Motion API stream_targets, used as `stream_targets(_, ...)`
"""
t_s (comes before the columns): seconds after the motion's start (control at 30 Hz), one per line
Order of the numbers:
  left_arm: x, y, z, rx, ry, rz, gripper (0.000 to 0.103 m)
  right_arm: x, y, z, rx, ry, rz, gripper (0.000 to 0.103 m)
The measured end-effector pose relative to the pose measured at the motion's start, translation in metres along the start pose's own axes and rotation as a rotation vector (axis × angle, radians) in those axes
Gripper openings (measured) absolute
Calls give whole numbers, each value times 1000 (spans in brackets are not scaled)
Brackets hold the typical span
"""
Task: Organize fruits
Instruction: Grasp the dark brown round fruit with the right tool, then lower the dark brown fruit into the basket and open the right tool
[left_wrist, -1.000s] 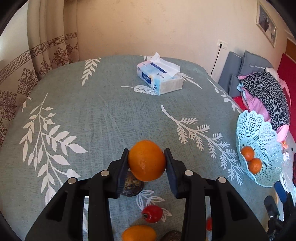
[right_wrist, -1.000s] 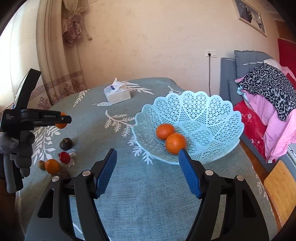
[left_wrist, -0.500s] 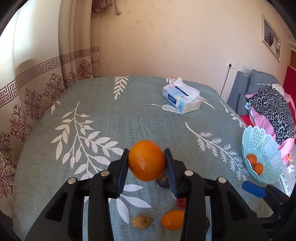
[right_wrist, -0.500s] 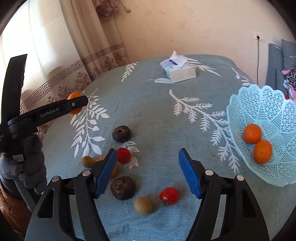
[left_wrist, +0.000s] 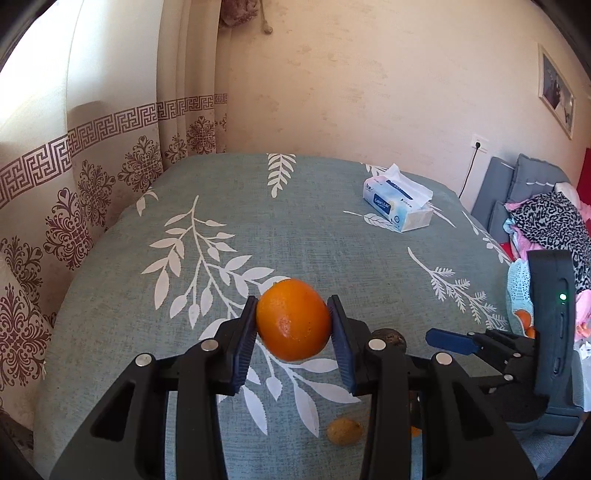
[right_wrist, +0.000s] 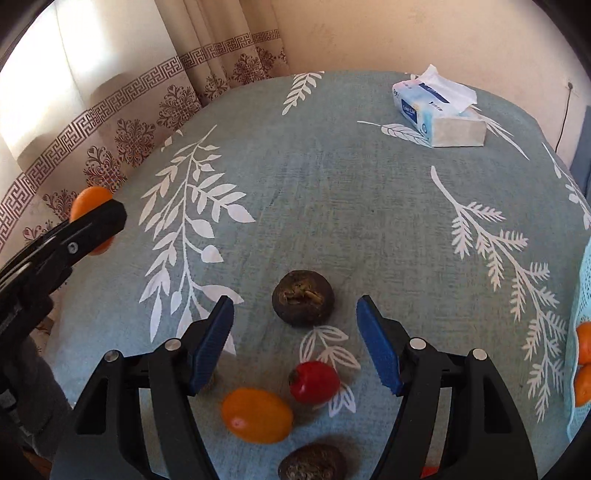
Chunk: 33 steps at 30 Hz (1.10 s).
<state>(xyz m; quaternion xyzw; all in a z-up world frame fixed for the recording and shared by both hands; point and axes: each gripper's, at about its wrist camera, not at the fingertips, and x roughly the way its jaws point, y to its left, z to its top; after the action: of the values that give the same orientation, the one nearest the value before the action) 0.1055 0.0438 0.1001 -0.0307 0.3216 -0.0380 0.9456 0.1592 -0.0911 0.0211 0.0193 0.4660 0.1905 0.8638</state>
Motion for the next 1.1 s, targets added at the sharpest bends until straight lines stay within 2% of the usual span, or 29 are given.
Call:
stream_targets(0.07,0,4,-2,-2,-2,4,38,11,3,4,-14,24,-17,69)
stream_targets(0.27,5,9,-6,-13,12,-1,38,37,6,9,-35,88,-47,56)
stream_targets(0.33,6,9,-7,-12,15,-4,38,37,6,9,-44,80,-60,48)
stream_targets(0.4,6,8,-7,-8,16,-4,38,35,3,9,-32,75,-61,43)
stream_targets(0.83,8,-13,-12,38,29,-5,38,-24,-27,0,55,-37,-41,43)
stream_targets(1.1,7,-34,-13,71,36,-16,38,-78,-64,-13,130,-147,-96,43)
